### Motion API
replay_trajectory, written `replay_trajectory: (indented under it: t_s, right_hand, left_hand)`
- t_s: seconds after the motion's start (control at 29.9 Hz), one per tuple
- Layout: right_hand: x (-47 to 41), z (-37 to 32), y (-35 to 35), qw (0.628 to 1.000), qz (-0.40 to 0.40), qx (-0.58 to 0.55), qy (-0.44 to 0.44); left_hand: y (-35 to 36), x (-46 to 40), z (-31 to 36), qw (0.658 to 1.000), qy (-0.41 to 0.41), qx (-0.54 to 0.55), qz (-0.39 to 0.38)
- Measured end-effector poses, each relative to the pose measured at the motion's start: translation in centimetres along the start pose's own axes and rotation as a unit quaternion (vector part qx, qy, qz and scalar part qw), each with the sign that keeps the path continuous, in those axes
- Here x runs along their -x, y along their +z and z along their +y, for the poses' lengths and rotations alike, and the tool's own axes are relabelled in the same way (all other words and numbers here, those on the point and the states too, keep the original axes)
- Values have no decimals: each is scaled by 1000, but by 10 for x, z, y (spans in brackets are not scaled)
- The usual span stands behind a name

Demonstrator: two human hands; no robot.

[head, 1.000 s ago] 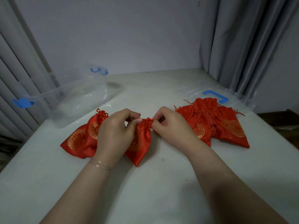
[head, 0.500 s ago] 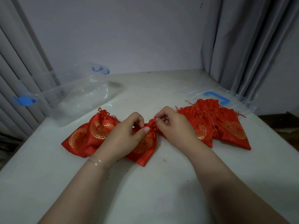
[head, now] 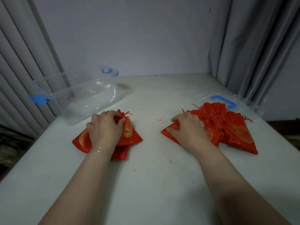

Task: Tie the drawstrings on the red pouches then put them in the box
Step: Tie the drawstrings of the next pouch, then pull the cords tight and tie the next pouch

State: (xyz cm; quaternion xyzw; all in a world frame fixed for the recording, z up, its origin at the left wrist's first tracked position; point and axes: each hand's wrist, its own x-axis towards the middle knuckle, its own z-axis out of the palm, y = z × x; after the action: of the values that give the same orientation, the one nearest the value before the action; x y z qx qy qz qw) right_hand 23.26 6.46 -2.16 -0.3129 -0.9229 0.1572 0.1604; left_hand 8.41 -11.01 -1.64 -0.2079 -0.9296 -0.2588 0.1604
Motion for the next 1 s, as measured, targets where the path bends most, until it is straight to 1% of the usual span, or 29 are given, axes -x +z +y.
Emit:
replay_trajectory:
  t_s: [0.07,0.1,0.17,0.2,0.23,0.3,0.37,0.4,0.47,0.54,0.57,0.6,0.64,0.67,0.7,0.74,0.77,0.8,0.84,0.9,0.94,0.97,1.0]
  right_hand:
    - [1,1,3,999,-28,33,-12]
    - [0,2,3,998,-33,50,-15]
    - [-2,4,4,996,-40,83,-16]
    - [-3,5,4,994,-47,97,-15]
    - [-3,5,5,993,-54,104,-13]
    - [-4,4,6,994,-52,98,-9]
    - [-6,3,6,994,-41,101,-6]
    - [-7,2,6,994,-33,104,-7]
    - [-8,0,8,997,3,73,-8]
    - [-7,-5,8,996,80,1,-32]
    - [-5,-8,8,990,123,-36,-64]
    - [-3,-11,6,980,155,-71,-105]
    - [-1,-15,4,968,173,-103,-151]
    - [2,-19,3,956,173,-129,-198]
    - [4,-23,2,946,160,-146,-242]
    - [6,-27,3,937,141,-155,-278]
    - [7,-30,4,931,122,-160,-305]
    - [8,-32,6,925,104,-164,-326]
    - [9,-34,8,921,87,-172,-339]
    - [12,-38,11,917,68,-198,-340]
    - [14,-41,12,918,73,-219,-324]
    - [17,-43,12,918,89,-249,-295]
    - [18,-44,11,918,117,-280,-256]
  left_hand:
    - [0,1,0,1000,7,-18,18]
    - [0,2,0,999,21,-13,48]
    - [-4,5,4,989,76,29,124]
    - [-6,7,8,980,114,65,150]
    - [-9,10,12,970,155,100,161]
    - [-14,17,22,949,228,165,142]
    - [-16,27,35,933,256,235,88]
    - [-16,31,40,929,244,275,48]
    - [-10,36,45,918,182,347,-61]
    - [-6,35,46,906,101,374,-169]
    - [-5,34,47,895,54,386,-218]
    - [-4,33,48,877,-4,400,-265]
    - [-5,32,50,850,-65,421,-309]
    - [-6,30,51,811,-121,457,-346]
    - [-7,27,52,764,-164,502,-371]
    - [-8,25,51,717,-193,550,-381]
    - [-9,23,49,680,-210,593,-376]
    - [-9,22,47,660,-218,626,-353]
    - [-9,22,46,661,-218,644,-317]
    - [-8,22,43,707,-201,638,-230]
    - [-7,21,41,725,-190,632,-196]
    - [-7,21,41,730,-181,634,-180]
    - [-7,21,40,728,-178,639,-175]
